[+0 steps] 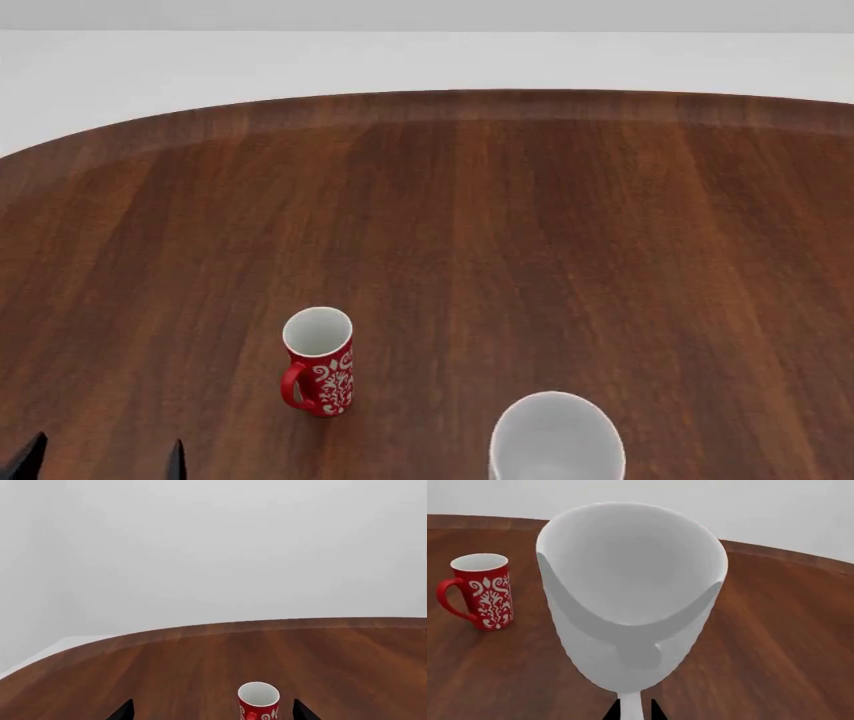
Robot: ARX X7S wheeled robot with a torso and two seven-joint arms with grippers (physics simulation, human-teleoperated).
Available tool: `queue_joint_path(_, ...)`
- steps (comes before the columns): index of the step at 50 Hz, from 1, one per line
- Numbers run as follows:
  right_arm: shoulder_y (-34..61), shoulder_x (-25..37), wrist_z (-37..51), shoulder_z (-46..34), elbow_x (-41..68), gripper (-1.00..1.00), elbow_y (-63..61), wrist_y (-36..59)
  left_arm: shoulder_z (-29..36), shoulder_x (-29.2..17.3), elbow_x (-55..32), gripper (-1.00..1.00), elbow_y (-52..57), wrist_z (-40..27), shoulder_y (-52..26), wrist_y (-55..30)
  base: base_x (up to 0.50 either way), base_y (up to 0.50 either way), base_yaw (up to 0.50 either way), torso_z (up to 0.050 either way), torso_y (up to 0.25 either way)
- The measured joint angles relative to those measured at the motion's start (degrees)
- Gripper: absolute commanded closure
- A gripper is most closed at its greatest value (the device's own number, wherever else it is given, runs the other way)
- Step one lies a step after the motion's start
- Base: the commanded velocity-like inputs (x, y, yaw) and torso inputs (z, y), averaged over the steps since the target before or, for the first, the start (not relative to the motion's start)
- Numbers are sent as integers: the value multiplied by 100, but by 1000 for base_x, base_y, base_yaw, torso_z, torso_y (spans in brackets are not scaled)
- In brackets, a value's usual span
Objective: Put the white mug on the plate.
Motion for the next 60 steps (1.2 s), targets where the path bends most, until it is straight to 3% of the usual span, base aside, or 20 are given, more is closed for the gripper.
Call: queue_joint_path(60,-1842,73,2023,564,-572,100,-2339,910,237,32,-258,-100,-921,503,-696,340,0,0,0,0,0)
